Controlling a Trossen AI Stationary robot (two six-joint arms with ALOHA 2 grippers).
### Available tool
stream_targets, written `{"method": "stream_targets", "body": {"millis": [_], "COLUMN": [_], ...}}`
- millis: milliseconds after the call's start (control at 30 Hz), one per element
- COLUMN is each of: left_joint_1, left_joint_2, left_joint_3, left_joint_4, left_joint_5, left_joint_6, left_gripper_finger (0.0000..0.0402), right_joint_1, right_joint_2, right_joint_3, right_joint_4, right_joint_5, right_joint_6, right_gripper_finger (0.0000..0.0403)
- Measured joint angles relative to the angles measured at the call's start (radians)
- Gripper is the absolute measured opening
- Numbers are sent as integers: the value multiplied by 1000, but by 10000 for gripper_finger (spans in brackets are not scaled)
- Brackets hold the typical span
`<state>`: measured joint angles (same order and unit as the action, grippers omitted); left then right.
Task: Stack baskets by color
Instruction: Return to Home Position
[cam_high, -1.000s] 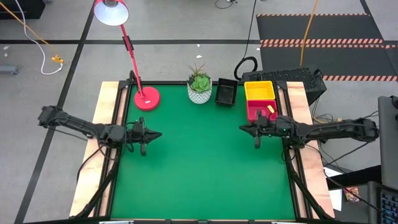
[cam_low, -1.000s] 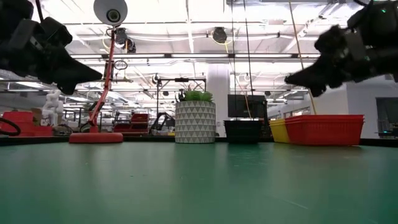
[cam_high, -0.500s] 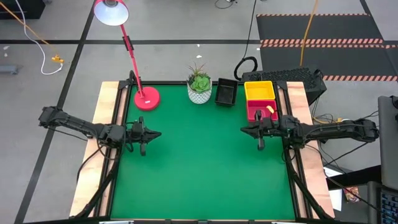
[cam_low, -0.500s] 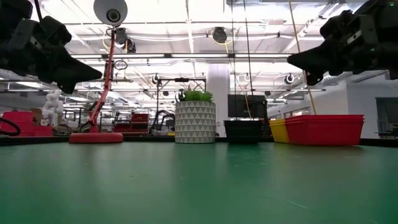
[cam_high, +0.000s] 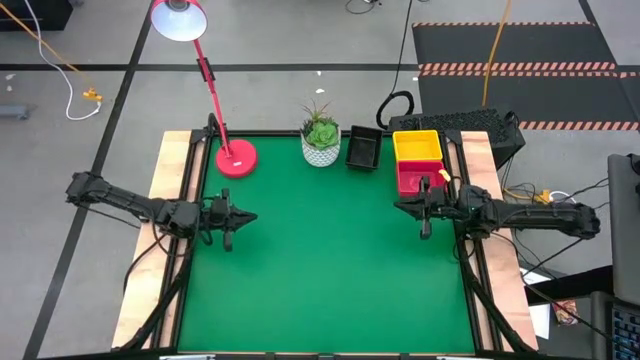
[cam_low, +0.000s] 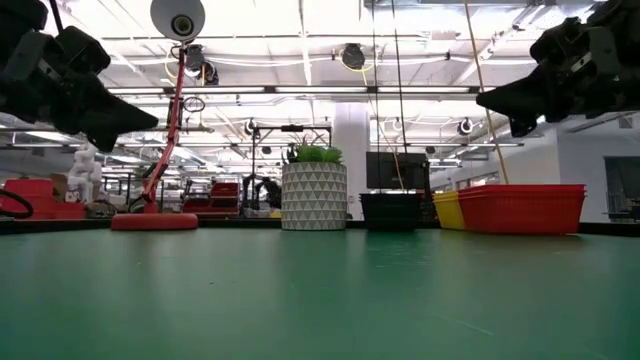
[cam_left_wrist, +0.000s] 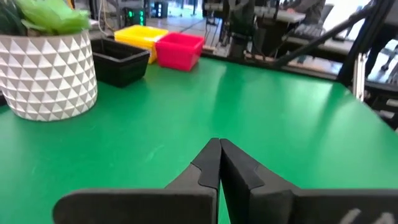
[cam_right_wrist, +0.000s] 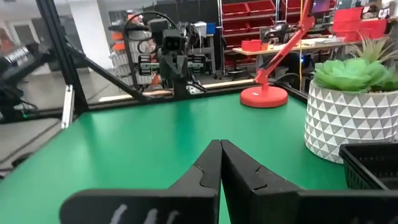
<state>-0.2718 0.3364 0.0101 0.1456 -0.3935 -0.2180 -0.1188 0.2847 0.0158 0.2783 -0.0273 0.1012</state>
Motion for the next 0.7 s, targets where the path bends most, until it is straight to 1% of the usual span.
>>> {"method": "stream_targets", "body": {"millis": [200,367,433,533,600,700], "left_joint_1": [0,0,0,0,0,0], "left_joint_2": [-87,-151,-167,-190,-193,-193], "left_joint_3": [0,2,2,2,2,2], "left_joint_4": [-40,-82,-82,-84,-84,-85], "left_joint_5": [0,0,2,5,5,3], "left_joint_6": [18,40,49,75,91,74], "left_gripper_finger": [4,13,10,3,6,19], "right_joint_1": [1,1,1,1,1,1], "right_joint_2": [-171,-271,-284,-282,-282,-283], "right_joint_3": [-1,-1,-1,-1,-1,-1], "right_joint_4": [-174,-202,-202,-219,-229,-226], "right_joint_5": [-1,0,15,71,106,91], "right_joint_6": [34,22,0,-21,-16,44], "right_gripper_finger": [0,0,0,0,0,0]}}
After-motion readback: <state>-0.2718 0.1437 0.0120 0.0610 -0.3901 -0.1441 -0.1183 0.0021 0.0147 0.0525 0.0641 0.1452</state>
